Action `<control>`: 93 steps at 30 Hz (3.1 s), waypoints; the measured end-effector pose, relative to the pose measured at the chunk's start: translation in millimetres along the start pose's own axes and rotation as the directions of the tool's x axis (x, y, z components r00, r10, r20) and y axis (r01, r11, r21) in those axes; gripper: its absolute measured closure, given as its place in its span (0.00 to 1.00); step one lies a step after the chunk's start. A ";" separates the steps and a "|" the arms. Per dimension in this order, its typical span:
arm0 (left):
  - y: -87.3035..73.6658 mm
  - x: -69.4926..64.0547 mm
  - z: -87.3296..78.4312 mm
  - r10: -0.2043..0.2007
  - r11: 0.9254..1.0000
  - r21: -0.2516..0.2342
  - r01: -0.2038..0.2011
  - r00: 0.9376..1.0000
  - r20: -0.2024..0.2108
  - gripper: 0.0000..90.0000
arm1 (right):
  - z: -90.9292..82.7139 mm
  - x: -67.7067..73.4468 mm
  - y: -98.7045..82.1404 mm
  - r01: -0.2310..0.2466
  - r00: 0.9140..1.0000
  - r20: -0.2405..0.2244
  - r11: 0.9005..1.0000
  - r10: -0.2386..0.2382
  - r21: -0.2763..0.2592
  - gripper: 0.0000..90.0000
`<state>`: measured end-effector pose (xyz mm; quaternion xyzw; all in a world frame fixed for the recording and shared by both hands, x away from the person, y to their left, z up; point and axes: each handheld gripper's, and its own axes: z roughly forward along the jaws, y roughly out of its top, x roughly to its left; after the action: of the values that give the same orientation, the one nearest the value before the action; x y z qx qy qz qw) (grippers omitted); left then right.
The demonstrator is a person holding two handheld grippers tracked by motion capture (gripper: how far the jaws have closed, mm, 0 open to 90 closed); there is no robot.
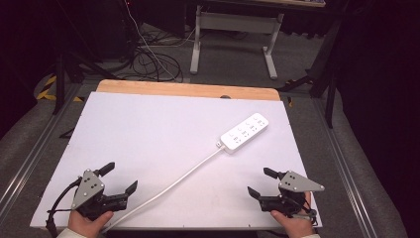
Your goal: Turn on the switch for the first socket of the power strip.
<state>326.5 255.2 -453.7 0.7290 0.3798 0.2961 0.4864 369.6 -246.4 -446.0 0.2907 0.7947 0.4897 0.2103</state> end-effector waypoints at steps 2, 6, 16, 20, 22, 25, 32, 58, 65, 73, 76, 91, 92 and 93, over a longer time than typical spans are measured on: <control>0.0 0.0 0.0 0.001 1.000 0.000 -0.001 1.000 -0.002 0.13 | 0.1 0.1 0.0 0.002 1.000 0.001 1.000 -0.002 0.001 0.21; 0.4 -1.1 -0.3 0.013 1.000 -0.005 -0.013 1.000 -0.011 0.13 | 0.8 0.6 -0.2 0.005 1.000 0.001 1.000 -0.005 0.012 0.21; -0.1 0.2 -1.5 0.015 1.000 -0.006 -0.015 1.000 -0.022 0.13 | 1.0 1.3 1.0 0.011 1.000 0.002 1.000 -0.012 0.011 0.23; 0.1 -0.2 -1.6 0.017 1.000 -0.008 -0.018 1.000 -0.025 0.13 | 1.2 0.3 2.3 0.013 1.000 0.003 1.000 -0.013 0.014 0.24; 0.1 -0.2 -2.1 0.019 1.000 -0.007 -0.019 1.000 -0.023 0.13 | 1.2 0.5 3.0 0.012 1.000 0.004 1.000 -0.012 0.015 0.25; 0.2 0.5 -3.0 0.016 1.000 -0.008 -0.017 1.000 -0.026 0.13 | 1.9 0.1 6.0 0.010 1.000 0.006 1.000 -0.011 0.025 0.29; 0.4 0.1 -3.1 0.018 1.000 -0.010 -0.019 0.999 -0.030 0.13 | 3.4 -2.2 12.3 0.016 1.000 -0.008 0.999 -0.015 0.050 0.38; 0.9 -0.2 -3.4 0.020 1.000 -0.012 -0.021 0.999 -0.024 0.13 | 22.5 -23.8 76.2 0.007 0.999 -0.033 0.995 -0.003 0.101 0.46; 0.9 -0.2 -3.3 0.019 1.000 -0.012 -0.019 1.000 -0.022 0.14 | 25.8 -26.6 87.2 0.014 1.000 -0.016 0.995 -0.013 0.099 0.48; 1.3 -0.3 -2.1 0.024 1.000 -0.012 -0.024 1.000 -0.016 0.14 | 41.5 -29.3 100.8 0.019 1.000 -0.004 0.995 -0.019 0.098 0.68; 1.0 -0.2 -2.4 0.019 1.000 -0.012 -0.019 1.000 -0.017 0.14 | 48.6 -32.3 106.3 0.010 1.000 0.000 0.993 -0.010 0.117 0.76; 1.0 0.9 -2.5 0.020 1.000 -0.012 -0.021 1.000 -0.019 0.14 | 91.6 -56.5 112.6 -0.109 0.994 0.026 0.978 0.106 0.180 1.00; 1.0 0.9 -2.5 0.020 1.000 -0.012 -0.020 1.000 -0.019 0.14 | 94.4 -58.5 111.9 -0.110 0.994 0.028 0.976 0.107 0.185 1.00; 1.0 0.9 -2.4 0.020 1.000 -0.012 -0.020 1.000 -0.019 0.14 | 94.4 -58.5 111.9 -0.110 0.994 0.028 0.976 0.107 0.185 1.00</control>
<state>325.3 256.9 -451.9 0.7271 0.3751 0.3100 0.4843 500.1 -184.2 -383.1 0.3563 0.8182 0.4211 0.1622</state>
